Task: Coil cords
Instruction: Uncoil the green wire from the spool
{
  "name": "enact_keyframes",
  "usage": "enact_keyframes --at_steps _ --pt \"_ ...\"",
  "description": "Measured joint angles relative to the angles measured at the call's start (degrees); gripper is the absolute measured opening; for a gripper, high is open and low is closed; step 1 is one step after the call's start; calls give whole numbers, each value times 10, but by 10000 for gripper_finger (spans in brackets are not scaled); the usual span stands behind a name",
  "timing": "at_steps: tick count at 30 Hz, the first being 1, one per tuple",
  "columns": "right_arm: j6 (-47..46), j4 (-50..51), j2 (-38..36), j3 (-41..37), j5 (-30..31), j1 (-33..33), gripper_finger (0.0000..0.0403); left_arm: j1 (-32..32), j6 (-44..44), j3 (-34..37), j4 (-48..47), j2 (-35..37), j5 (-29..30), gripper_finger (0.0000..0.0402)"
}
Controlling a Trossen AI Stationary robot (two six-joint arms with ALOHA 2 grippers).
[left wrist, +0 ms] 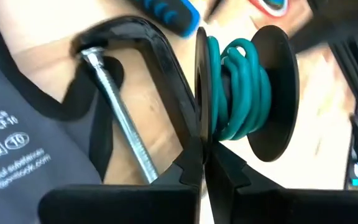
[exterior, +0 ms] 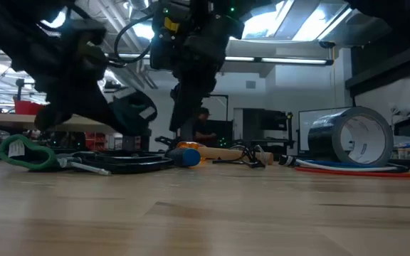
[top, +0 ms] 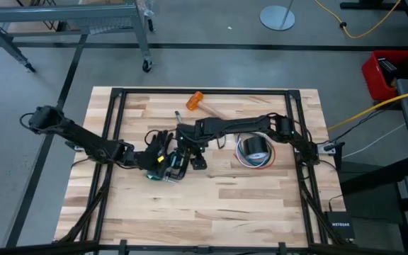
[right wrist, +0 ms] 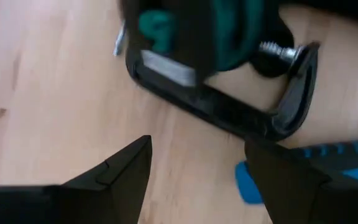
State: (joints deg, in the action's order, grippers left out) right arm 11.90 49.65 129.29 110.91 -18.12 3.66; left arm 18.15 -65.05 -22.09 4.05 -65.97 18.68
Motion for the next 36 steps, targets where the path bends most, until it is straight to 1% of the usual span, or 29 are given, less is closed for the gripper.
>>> enact_keyframes --at_steps 2,5,8,12,14,15,17,19,24,26,30,36 --pt "-1 -16 0 0 -45 8 262 10 14 0 -22 22 -8 1" --pt "-1 -48 0 0 -149 19 262 26 67 0 -43 55 -9 1" --pt "2 -74 0 0 -270 30 262 45 170 0 -37 90 -9 0" --pt "4 -94 0 0 -442 44 262 61 315 0 -4 132 -11 0" --pt "4 -103 0 0 -503 47 262 65 363 0 13 151 -11 0" --pt "4 -110 0 0 -519 47 262 66 381 0 16 158 -16 0" --pt "-3 -128 0 0 -523 46 262 68 405 0 14 171 -30 0" --pt "-34 -165 0 0 -497 40 262 69 411 0 12 177 -34 0" --pt "-101 -258 0 0 -356 23 262 68 404 0 8 178 -33 0" --pt "-116 -283 0 0 -325 20 262 68 388 0 5 178 -33 0" --pt "-131 -298 -1 0 -313 19 262 68 368 0 1 178 -33 0" --pt "-135 -286 -1 0 -304 19 262 68 366 0 -11 178 -27 0"
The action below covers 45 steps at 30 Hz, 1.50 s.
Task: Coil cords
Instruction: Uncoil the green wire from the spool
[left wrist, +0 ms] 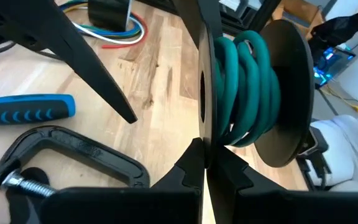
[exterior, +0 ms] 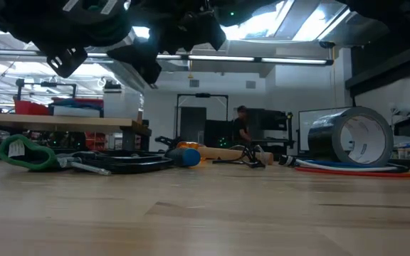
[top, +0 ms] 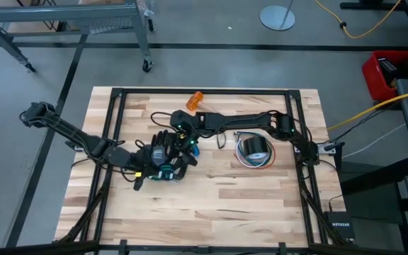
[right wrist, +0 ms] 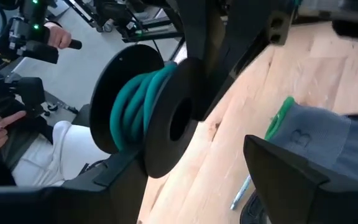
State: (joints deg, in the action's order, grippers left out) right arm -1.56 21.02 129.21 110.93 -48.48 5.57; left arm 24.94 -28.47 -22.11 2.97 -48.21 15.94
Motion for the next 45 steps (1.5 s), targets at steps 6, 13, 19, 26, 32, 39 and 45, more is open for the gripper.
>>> enact_keyframes --at_steps 6,13,19,26,32,39,45 --pt "1 -5 0 0 -28 2 262 0 -14 -1 -16 0 41 0" --pt "3 13 1 0 -93 -2 262 0 -22 -1 -41 0 80 0" --pt "13 72 1 1 -96 -2 262 1 -41 -1 -59 0 94 0" --pt "36 94 1 1 -39 -4 262 10 -39 -1 -63 1 96 0" --pt "38 86 -2 1 33 -4 262 27 -48 0 -84 1 93 0" --pt "46 62 -2 0 105 -4 262 40 -47 0 -84 1 88 0" --pt "46 27 -2 0 113 -4 262 55 -58 0 -81 1 87 0"
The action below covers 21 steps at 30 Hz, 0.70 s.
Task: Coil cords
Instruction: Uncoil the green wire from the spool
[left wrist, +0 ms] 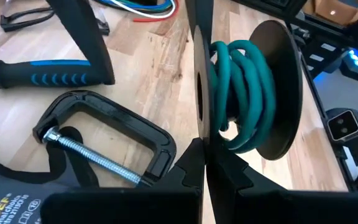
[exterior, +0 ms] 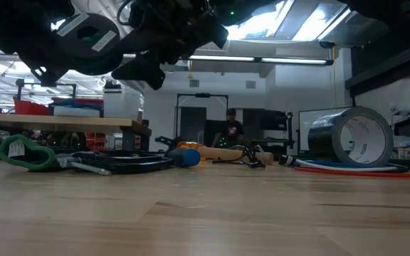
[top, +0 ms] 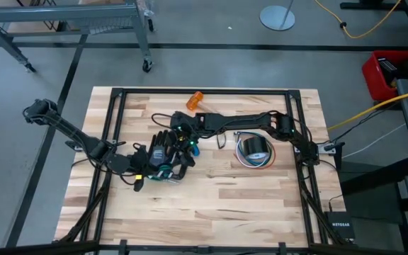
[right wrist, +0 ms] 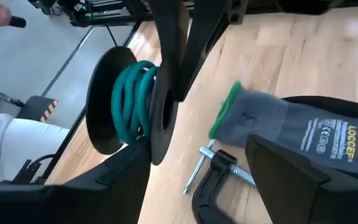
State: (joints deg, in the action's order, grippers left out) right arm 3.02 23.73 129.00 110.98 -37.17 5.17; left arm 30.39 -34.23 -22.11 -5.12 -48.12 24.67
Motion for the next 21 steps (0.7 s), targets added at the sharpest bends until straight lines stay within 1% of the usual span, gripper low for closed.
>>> enact_keyframes --at_steps 4,8,12,16,21 --pt "2 -3 0 0 24 0 262 8 -7 0 -2 0 0 0" --pt "2 -2 0 0 30 1 262 15 -12 0 -3 0 1 0" --pt "2 3 0 0 33 7 262 21 -44 0 -26 0 3 0" --pt "2 27 0 0 43 19 262 30 -74 0 -60 0 -8 0" --pt "3 58 0 0 39 29 262 35 -74 0 -59 0 -1 0"
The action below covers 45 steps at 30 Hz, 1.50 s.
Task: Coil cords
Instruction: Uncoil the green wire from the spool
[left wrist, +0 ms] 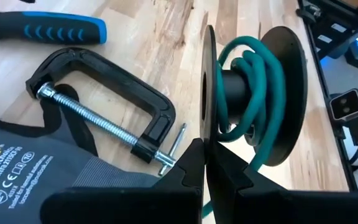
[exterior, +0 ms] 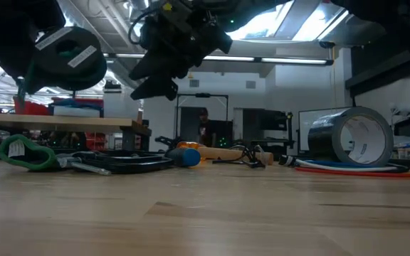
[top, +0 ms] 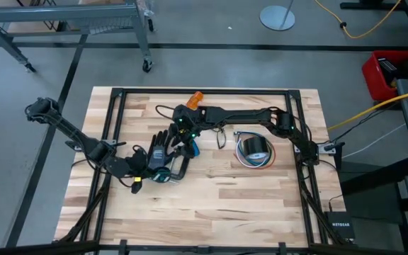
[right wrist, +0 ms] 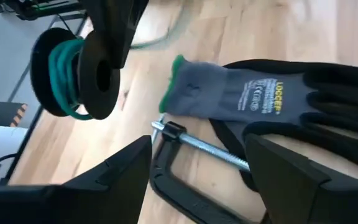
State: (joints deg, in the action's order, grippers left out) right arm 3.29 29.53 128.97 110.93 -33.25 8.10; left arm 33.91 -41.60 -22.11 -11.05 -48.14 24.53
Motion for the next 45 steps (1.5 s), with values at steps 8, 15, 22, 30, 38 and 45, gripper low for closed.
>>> enact_keyframes --at_steps 8,15,22,30,38,45 --pt "11 2 0 0 -57 -2 262 0 -3 0 5 0 23 0" --pt "15 1 0 0 -88 -3 262 0 15 0 20 0 32 0" --pt "12 -52 0 0 -100 -24 262 -4 60 0 62 0 36 0" --pt "12 -74 0 0 -99 -40 262 -9 63 0 62 0 32 0" --pt "9 -57 0 0 -104 -31 262 -9 61 0 62 0 36 0" --pt "-16 -45 0 0 -153 -15 262 -10 60 0 62 0 40 0"
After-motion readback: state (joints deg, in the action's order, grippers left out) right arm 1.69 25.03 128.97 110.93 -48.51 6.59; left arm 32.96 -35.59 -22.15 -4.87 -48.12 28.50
